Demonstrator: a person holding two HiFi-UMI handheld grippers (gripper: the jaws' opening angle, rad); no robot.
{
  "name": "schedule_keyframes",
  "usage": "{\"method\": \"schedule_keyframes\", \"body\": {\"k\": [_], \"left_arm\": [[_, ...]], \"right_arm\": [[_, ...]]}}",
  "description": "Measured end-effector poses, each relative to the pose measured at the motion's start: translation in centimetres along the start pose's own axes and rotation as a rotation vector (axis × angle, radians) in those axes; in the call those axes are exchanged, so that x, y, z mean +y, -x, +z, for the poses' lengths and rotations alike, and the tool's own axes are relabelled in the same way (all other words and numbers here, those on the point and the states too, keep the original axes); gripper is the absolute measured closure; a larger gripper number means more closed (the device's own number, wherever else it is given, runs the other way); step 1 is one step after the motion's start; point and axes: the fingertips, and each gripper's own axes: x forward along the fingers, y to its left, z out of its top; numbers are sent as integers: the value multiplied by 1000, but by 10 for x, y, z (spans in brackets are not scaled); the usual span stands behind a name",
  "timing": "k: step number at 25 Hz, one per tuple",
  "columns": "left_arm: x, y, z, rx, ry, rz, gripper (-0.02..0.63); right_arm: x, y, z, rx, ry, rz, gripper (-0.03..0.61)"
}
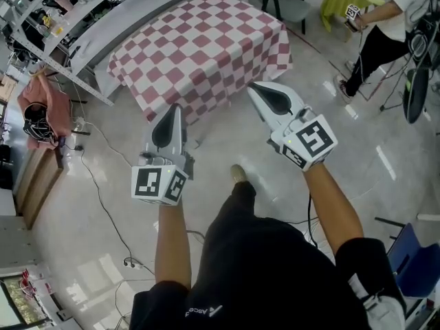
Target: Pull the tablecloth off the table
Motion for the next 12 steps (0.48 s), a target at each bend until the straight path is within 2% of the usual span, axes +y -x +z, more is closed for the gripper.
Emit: {"method": "schedule_keyframes", "body": {"k": [4,12], "left_arm": [[35,-44,-15,-2,9,16,603],[137,-158,-38,20,7,70,604]], "right_arm": [[-33,-41,-12,12,14,5,576],[-126,-172,-40,56,20,22,577]]}}
